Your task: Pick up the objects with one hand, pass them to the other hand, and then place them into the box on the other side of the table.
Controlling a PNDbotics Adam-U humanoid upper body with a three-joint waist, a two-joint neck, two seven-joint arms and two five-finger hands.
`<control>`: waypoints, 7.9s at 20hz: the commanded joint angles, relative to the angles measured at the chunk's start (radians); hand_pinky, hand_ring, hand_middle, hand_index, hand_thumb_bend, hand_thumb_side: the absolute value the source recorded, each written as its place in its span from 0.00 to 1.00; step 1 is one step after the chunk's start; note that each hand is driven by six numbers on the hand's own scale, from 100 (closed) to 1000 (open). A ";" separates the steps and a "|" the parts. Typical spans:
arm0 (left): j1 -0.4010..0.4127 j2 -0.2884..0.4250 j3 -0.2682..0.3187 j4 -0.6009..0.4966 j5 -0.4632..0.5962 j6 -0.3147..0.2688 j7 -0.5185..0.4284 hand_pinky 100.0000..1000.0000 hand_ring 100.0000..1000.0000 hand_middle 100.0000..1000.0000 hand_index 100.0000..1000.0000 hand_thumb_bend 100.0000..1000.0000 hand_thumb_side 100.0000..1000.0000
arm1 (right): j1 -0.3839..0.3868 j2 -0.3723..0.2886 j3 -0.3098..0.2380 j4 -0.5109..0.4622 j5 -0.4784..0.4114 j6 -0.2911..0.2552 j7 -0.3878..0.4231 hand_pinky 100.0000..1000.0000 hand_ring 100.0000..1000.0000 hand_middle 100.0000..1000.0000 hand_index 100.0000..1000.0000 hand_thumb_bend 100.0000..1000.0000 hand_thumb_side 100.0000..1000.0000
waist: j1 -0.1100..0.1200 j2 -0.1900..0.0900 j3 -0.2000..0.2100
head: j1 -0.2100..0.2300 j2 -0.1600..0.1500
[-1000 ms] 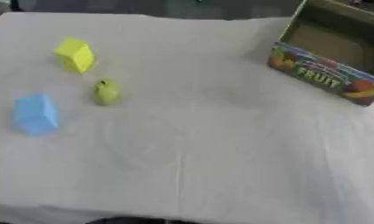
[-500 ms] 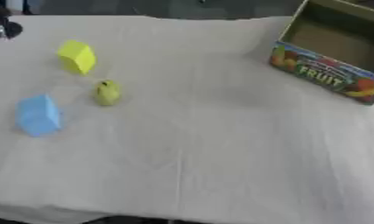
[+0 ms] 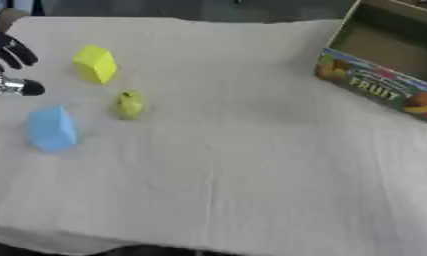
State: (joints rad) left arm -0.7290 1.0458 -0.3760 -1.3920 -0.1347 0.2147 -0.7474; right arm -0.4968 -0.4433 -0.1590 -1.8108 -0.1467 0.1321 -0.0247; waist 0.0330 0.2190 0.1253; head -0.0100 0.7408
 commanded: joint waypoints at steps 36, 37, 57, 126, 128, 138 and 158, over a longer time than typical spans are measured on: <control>-0.099 -0.144 -0.057 0.268 -0.338 -0.093 -0.066 0.83 0.86 0.79 0.84 0.84 0.11 | -0.005 -0.024 -0.001 0.000 0.012 0.017 0.020 1.00 1.00 0.83 0.87 0.00 0.53 | 0.005 -0.008 -0.007 | 0.059 -0.007; -0.100 -0.150 -0.060 0.272 -0.339 -0.090 -0.063 0.83 0.86 0.79 0.83 0.84 0.12 | -0.005 -0.024 -0.001 0.000 0.012 0.017 0.020 1.00 1.00 0.83 0.87 0.00 0.53 | 0.005 -0.009 -0.008 | 0.059 -0.006; -0.111 -0.228 -0.084 0.361 -0.431 -0.103 -0.050 0.81 0.85 0.78 0.81 0.82 0.02 | 0.000 -0.020 -0.004 0.000 0.011 0.025 0.021 1.00 1.00 0.83 0.87 0.00 0.53 | 0.009 -0.007 -0.011 | 0.072 0.003; 0.043 -0.727 0.108 -0.030 -0.534 -0.235 0.677 0.57 0.54 0.49 0.42 0.08 0.00 | -0.470 0.021 0.482 0.171 0.478 -0.085 0.526 1.00 1.00 0.83 0.86 0.00 0.11 | -0.045 -0.023 -0.004 | -0.033 -0.027; 0.050 -0.745 0.113 -0.035 -0.533 -0.239 0.697 0.56 0.54 0.49 0.42 0.06 0.00 | -0.488 0.030 0.496 0.183 0.483 -0.090 0.543 1.00 1.00 0.83 0.86 0.00 0.10 | -0.052 -0.022 -0.008 | -0.040 -0.025; 0.067 -0.793 0.135 -0.061 -0.532 -0.240 0.738 0.55 0.52 0.48 0.42 0.00 0.00 | -0.539 0.073 0.534 0.231 0.539 -0.134 0.617 1.00 1.00 0.83 0.87 0.00 0.06 | -0.064 -0.022 -0.008 | -0.008 -0.016; 0.095 -0.844 0.151 -0.101 -0.425 -0.294 0.766 0.54 0.50 0.45 0.41 0.00 0.00 | -0.555 0.144 0.567 0.309 0.746 -0.290 0.652 1.00 1.00 0.81 0.86 0.02 0.36 | -0.061 -0.020 -0.006 | 0.003 -0.013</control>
State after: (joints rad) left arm -0.6233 0.2004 -0.2313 -1.4681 -0.5663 -0.0775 0.0200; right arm -1.0306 -0.2967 0.4143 -1.5004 0.5906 -0.1526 0.6309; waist -0.0318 0.2204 0.1193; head -0.0102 0.7269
